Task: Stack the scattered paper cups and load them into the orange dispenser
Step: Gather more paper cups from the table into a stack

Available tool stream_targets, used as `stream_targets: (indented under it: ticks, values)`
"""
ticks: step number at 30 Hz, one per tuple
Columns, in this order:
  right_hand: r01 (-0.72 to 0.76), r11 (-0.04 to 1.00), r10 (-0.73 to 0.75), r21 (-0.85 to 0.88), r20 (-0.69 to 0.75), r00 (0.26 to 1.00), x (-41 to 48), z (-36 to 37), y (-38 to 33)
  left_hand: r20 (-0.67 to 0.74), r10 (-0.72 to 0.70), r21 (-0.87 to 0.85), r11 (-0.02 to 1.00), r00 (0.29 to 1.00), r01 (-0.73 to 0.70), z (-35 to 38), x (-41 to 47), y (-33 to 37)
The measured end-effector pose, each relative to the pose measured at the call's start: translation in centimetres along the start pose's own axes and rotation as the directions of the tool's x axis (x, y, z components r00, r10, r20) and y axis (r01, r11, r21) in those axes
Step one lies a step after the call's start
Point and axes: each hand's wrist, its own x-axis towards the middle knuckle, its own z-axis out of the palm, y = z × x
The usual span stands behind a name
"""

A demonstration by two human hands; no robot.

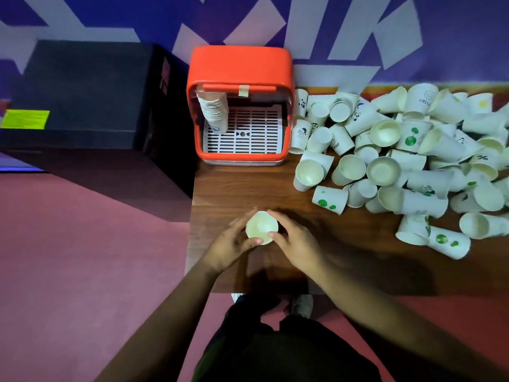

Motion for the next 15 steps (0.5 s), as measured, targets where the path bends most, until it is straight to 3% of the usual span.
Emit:
stream_targets:
  ticks: [6, 10, 15]
  values:
    - [-0.023, 0.997, 0.026, 0.067, -0.036, 0.999, 0.0, 0.3, -0.1, 0.066, 0.020, 0.049, 0.999, 0.998, -0.023, -1.1, 1.0, -0.6]
    - [-0.146, 0.970, 0.160, 0.195, -0.060, 0.985, -0.5, 0.1, 0.4, 0.102, 0.058, 0.117, 0.991, 0.993, -0.070, -1.7, 1.3, -0.9]
    - [-0.250, 0.941, 0.320, 0.229, -0.349, 0.881, -1.4, -3.0, 3.6, 0.007, 0.063, 0.153, 0.986, 0.998, -0.064, -2.0, 3.4, 1.8]
